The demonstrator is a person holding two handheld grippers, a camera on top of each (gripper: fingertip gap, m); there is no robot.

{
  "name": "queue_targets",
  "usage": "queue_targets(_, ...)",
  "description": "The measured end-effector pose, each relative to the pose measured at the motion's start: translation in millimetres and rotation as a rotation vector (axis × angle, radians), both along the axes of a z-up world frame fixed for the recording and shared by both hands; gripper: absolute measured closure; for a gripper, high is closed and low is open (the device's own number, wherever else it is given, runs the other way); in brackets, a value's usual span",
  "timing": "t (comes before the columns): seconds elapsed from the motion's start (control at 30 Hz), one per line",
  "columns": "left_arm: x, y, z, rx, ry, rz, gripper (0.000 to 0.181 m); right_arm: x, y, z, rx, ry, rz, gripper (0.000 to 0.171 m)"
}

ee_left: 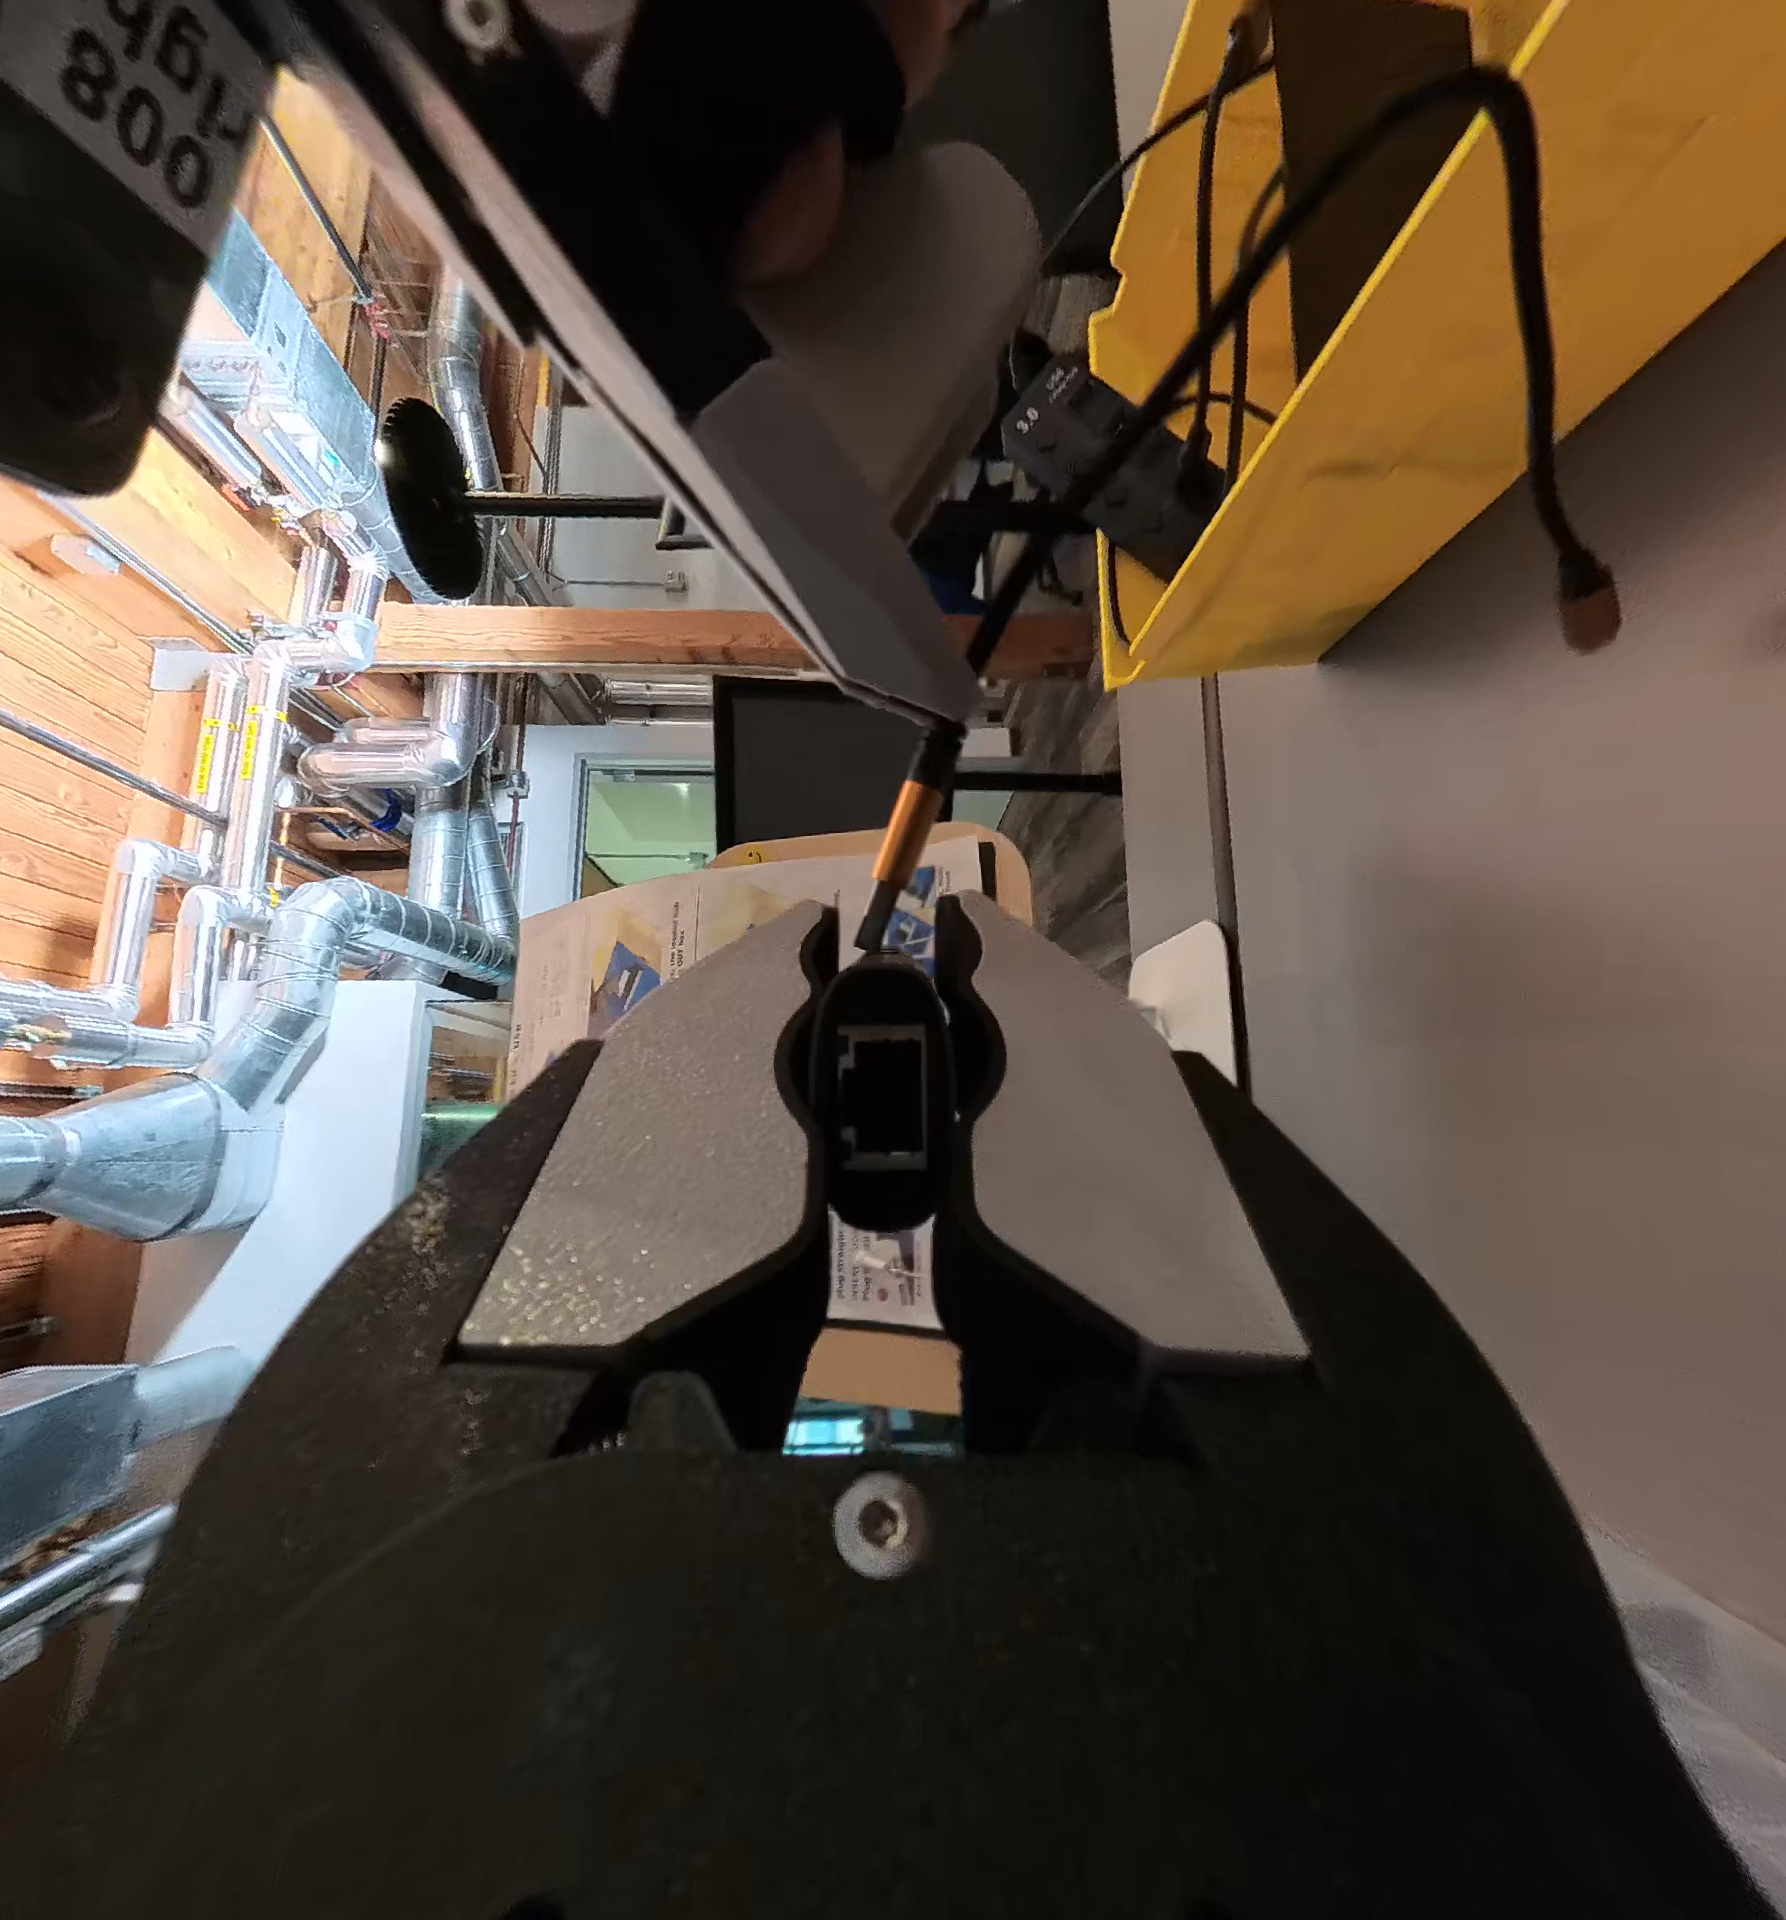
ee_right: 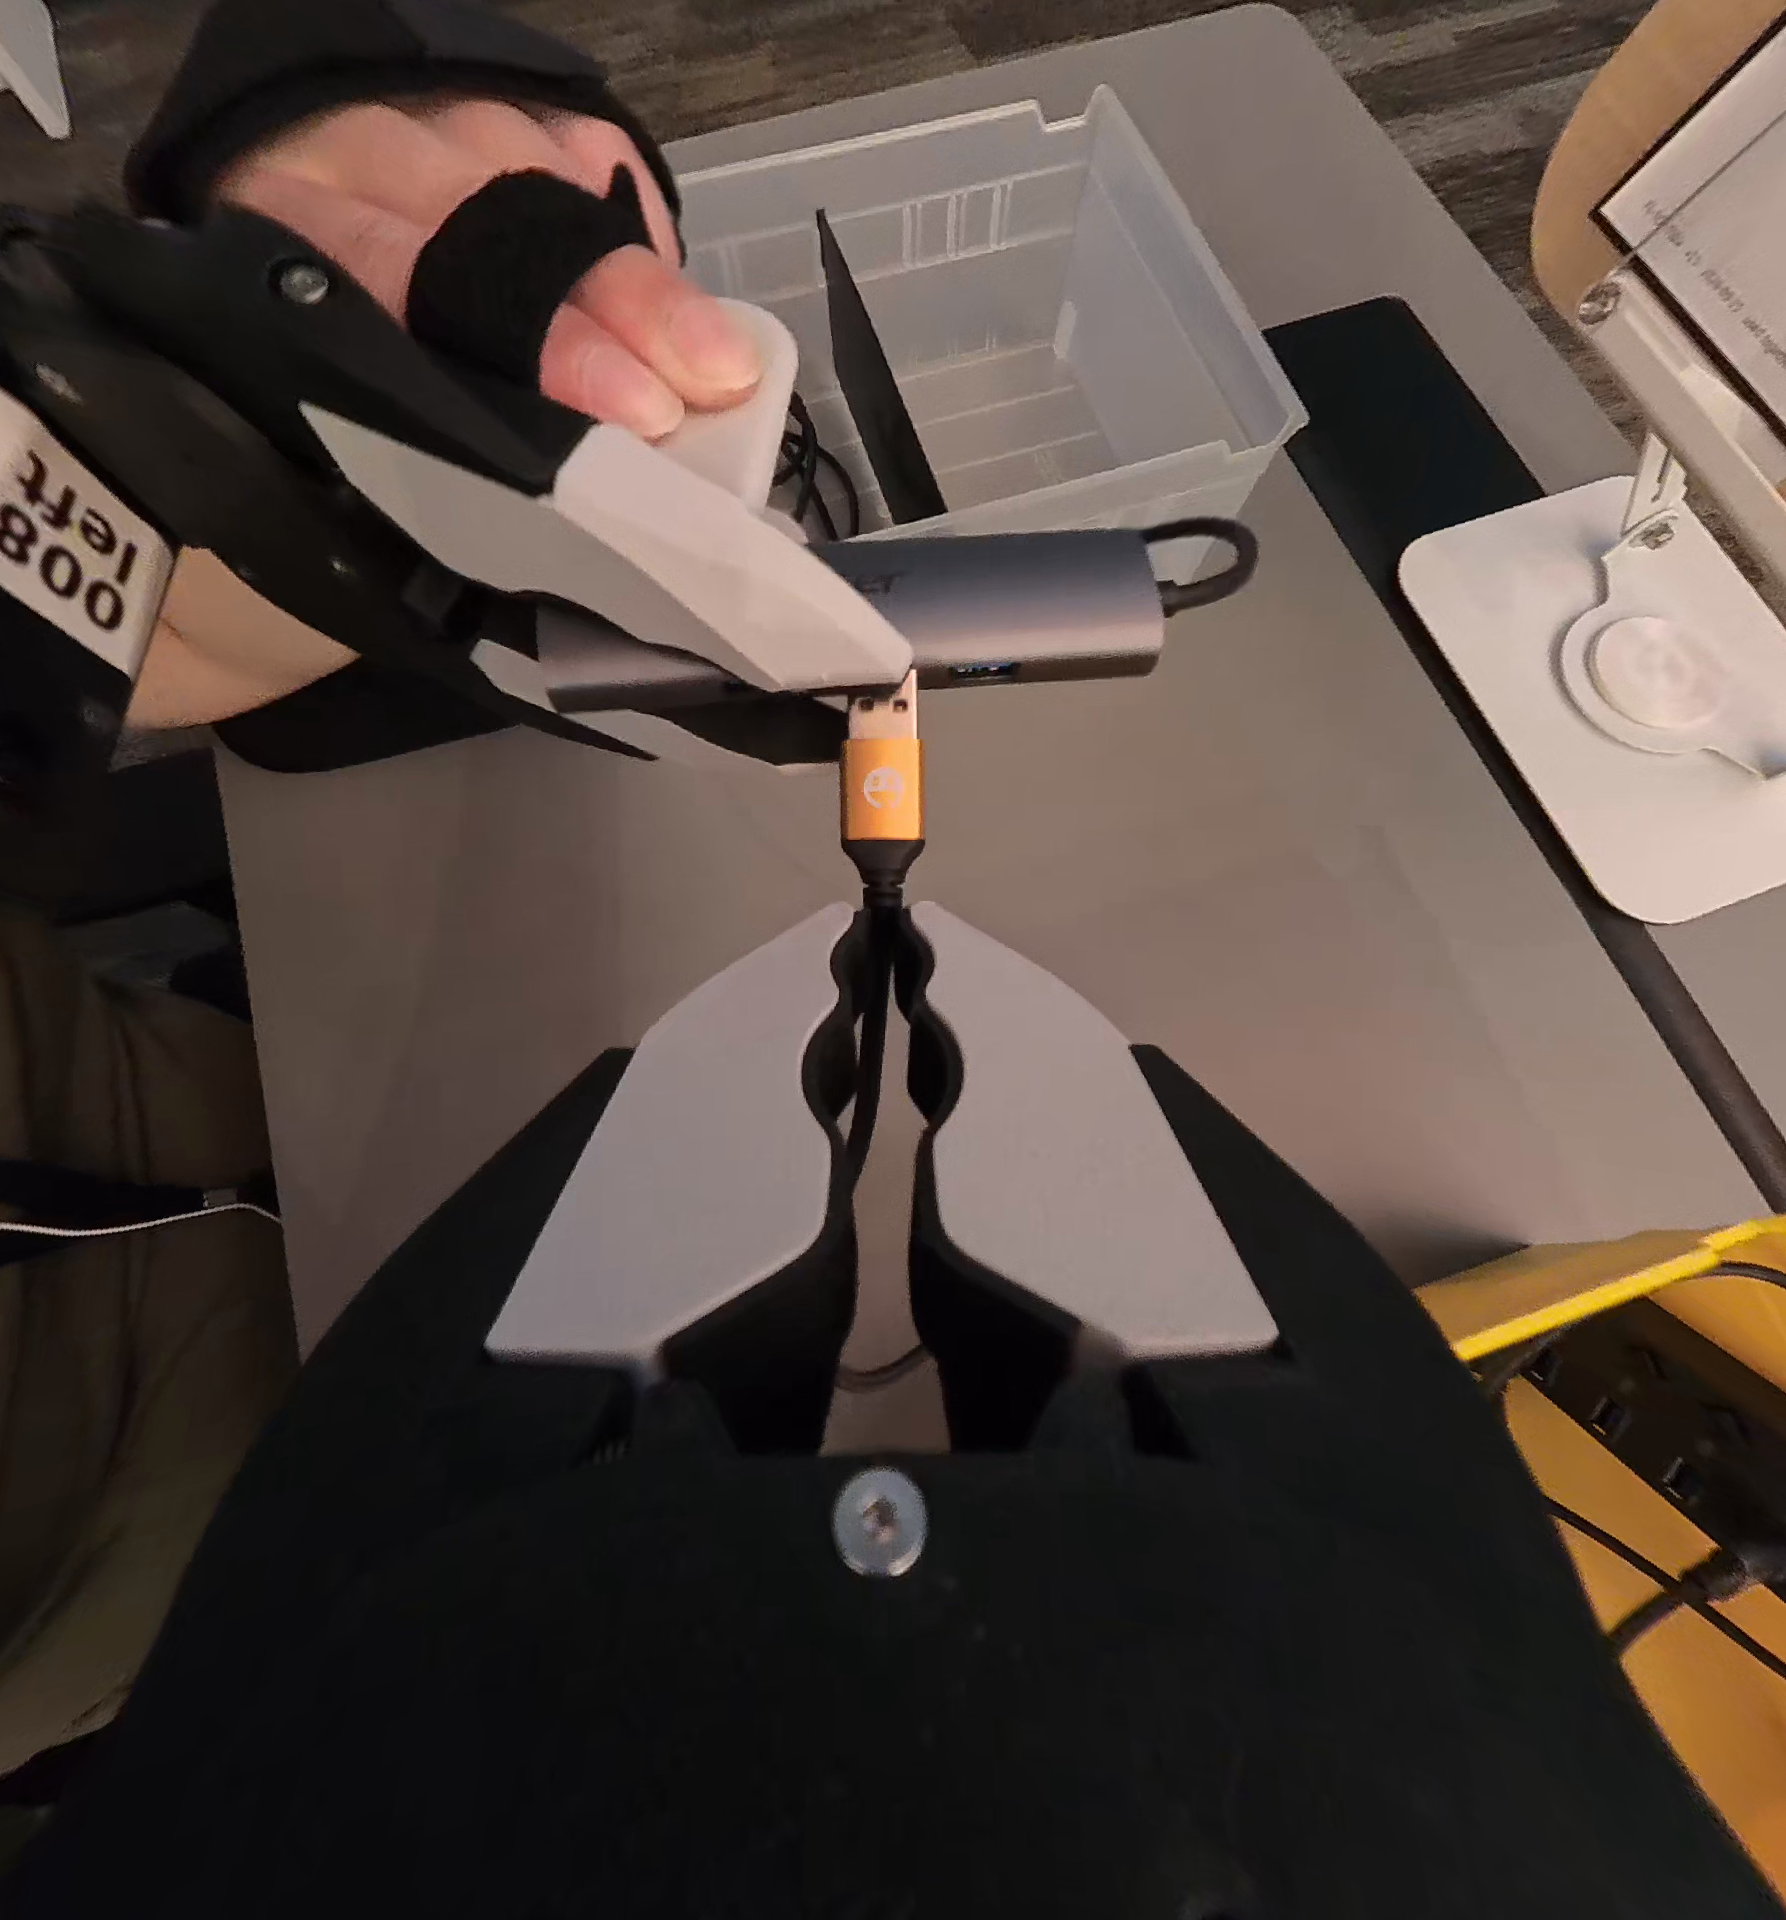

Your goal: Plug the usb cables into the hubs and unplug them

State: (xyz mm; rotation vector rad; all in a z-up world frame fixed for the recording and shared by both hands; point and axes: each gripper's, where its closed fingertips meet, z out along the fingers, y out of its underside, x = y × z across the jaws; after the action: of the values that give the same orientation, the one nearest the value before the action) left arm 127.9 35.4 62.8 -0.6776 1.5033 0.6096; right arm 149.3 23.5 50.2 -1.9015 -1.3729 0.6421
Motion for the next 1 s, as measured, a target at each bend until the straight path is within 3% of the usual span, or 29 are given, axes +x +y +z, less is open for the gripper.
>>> queue_targets(0.4, -3.4, -7.3, 19.5, -0.052, -0.133, -0.052, 0.164, 16.6, 2.4, 10.2, 0.022, 0.034, -0.021, 0.166)
queue_targets(0.5, -6.3, -15.7, 31.9, -0.078, -0.195, -0.097, 0.164, 17.8, 3.7, -16.6, -0.054, -0.055, -0.002, 0.166)
queue_targets(0.67, -26.6, -33.9, 63.2, -0.078, -0.299, -0.197, 0.164, -27.7, 29.8, -64.1, -0.226, -0.023, -0.051, 0.166)
queue_targets(0.9, -65.5, -60.3, 101.5, -0.1, -0.42, -0.317, 0.165, -74.7, 37.7, -171.2, -0.421, -0.148, -0.076, 0.166)
queue_targets(1.0, -72.1, -69.1, 107.1, -0.087, -0.422, -0.341, 0.165, -83.4, 34.3, -200.4, -0.444, -0.199, -0.074, 0.166)
